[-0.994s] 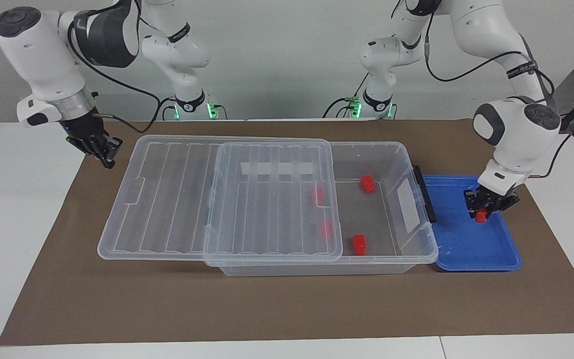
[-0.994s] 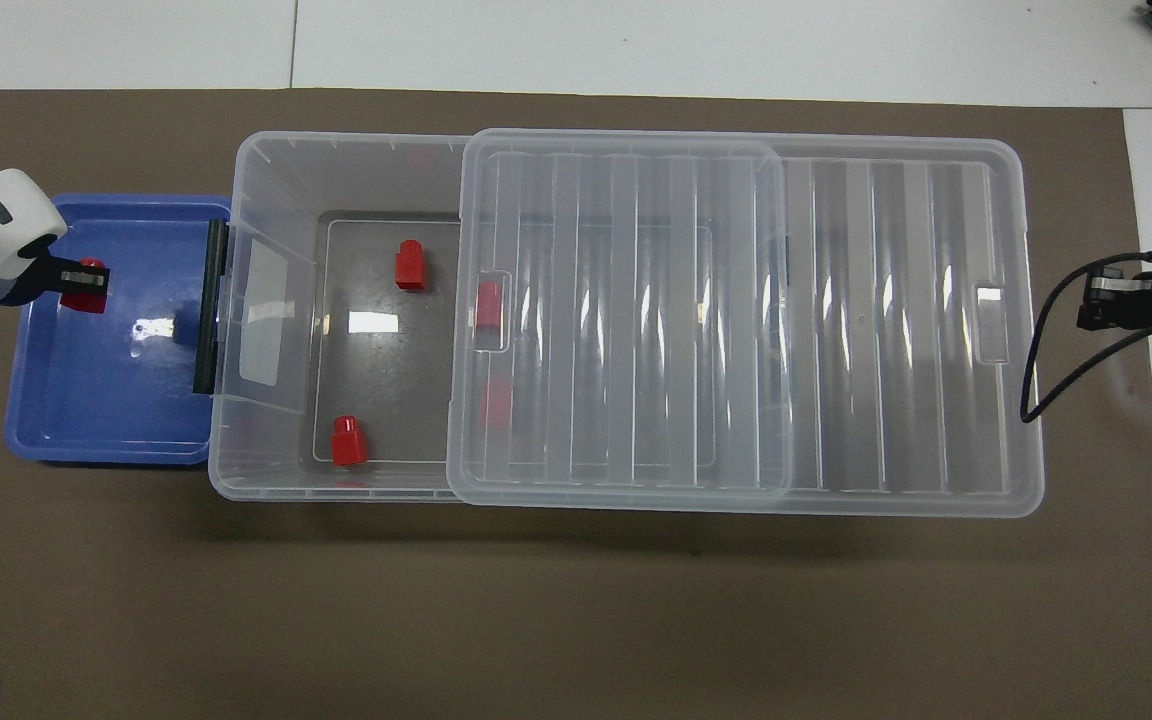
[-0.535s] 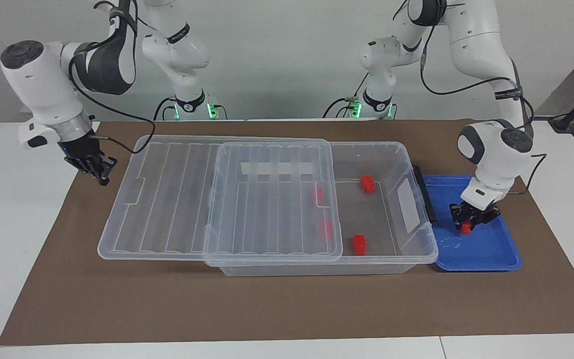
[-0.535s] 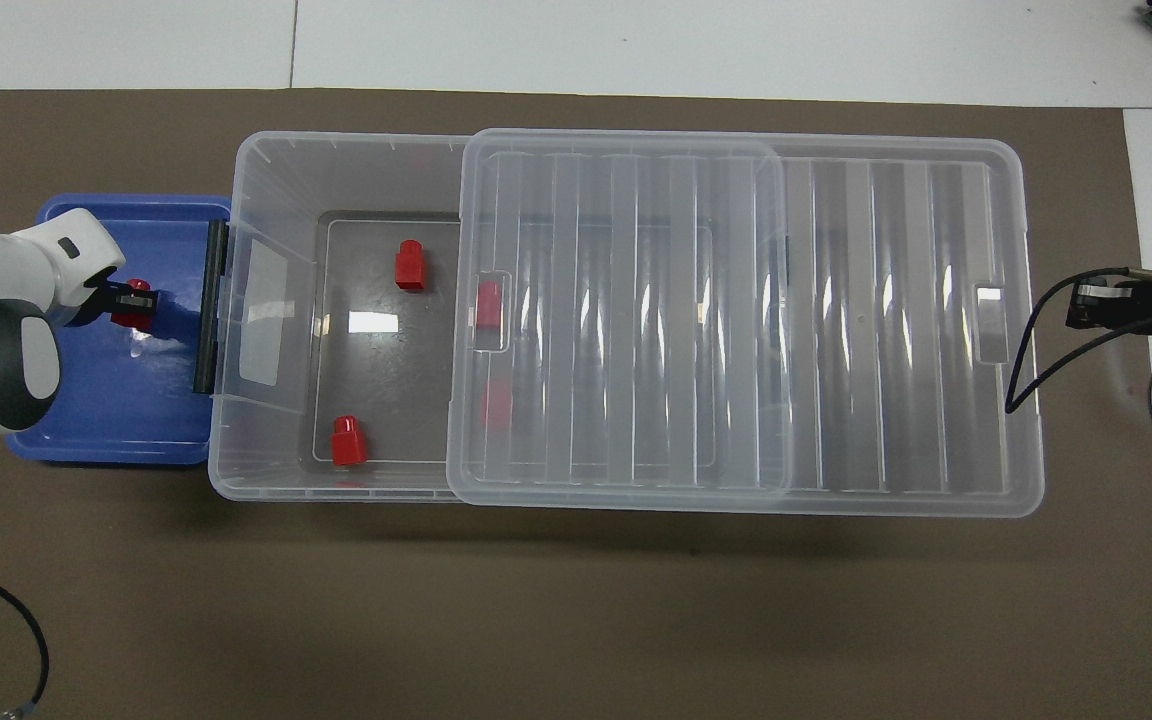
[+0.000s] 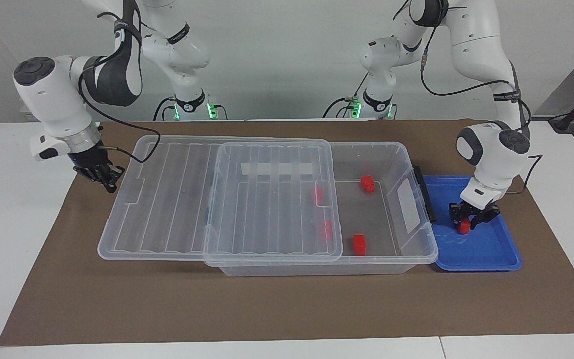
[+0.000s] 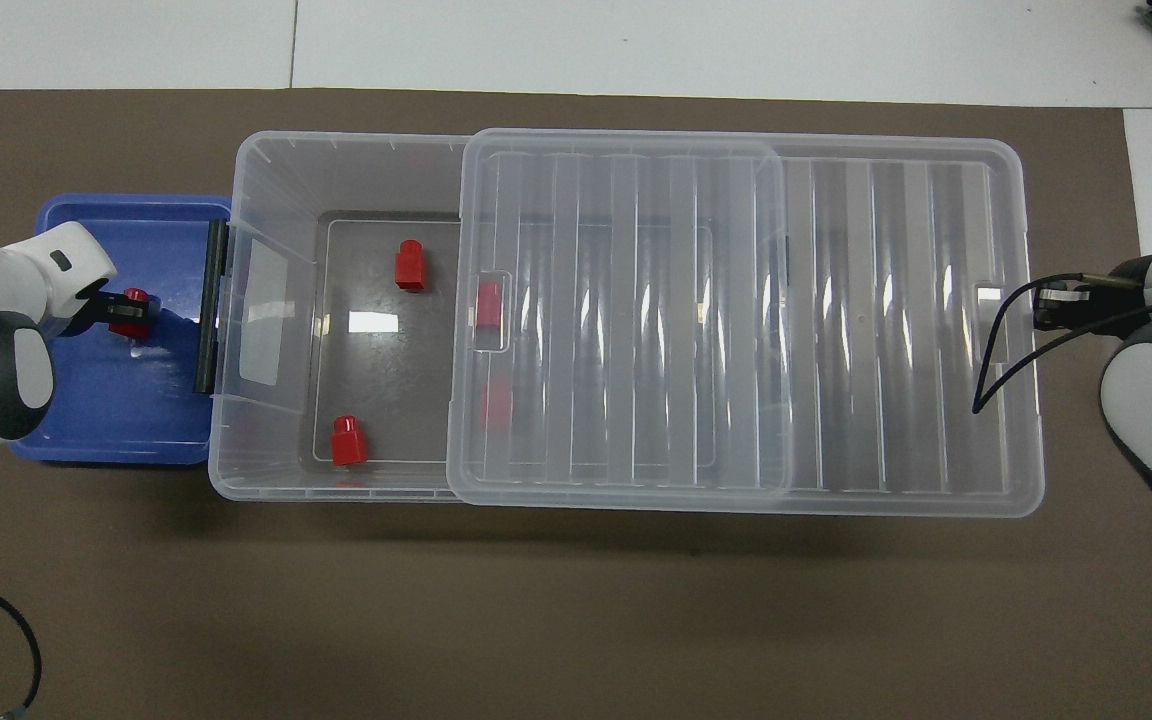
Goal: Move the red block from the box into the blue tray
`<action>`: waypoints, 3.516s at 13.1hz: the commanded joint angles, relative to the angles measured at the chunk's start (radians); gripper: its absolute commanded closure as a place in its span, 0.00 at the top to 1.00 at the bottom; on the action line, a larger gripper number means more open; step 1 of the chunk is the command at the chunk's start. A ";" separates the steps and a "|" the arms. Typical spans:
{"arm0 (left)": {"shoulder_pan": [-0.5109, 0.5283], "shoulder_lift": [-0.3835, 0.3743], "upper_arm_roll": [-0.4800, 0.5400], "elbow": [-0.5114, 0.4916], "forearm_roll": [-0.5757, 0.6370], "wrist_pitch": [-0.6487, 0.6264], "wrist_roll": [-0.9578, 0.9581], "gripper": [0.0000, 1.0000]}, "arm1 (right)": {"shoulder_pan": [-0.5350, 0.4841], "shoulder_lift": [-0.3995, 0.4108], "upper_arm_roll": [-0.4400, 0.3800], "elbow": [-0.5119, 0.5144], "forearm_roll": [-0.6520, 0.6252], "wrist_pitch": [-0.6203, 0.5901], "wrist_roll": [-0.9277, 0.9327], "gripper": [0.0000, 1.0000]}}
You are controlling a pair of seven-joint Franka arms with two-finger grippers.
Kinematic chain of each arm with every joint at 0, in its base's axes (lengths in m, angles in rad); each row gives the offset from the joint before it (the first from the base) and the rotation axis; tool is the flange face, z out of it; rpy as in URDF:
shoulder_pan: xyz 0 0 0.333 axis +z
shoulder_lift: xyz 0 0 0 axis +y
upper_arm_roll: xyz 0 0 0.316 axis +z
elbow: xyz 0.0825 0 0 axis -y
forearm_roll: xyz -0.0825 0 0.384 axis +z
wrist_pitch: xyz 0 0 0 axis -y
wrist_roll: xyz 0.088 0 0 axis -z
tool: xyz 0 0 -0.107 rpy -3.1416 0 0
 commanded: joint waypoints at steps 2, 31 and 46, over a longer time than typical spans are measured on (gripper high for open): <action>-0.011 -0.117 -0.017 0.208 -0.018 -0.395 0.008 1.00 | 0.067 -0.003 0.004 -0.022 0.022 0.033 0.063 0.00; -0.181 -0.393 -0.023 0.316 -0.023 -0.901 -0.217 1.00 | 0.301 -0.022 0.004 0.015 0.025 0.010 0.165 0.11; -0.166 -0.407 -0.020 0.315 -0.021 -0.916 -0.213 1.00 | 0.138 -0.042 0.001 0.374 -0.037 -0.529 0.100 1.00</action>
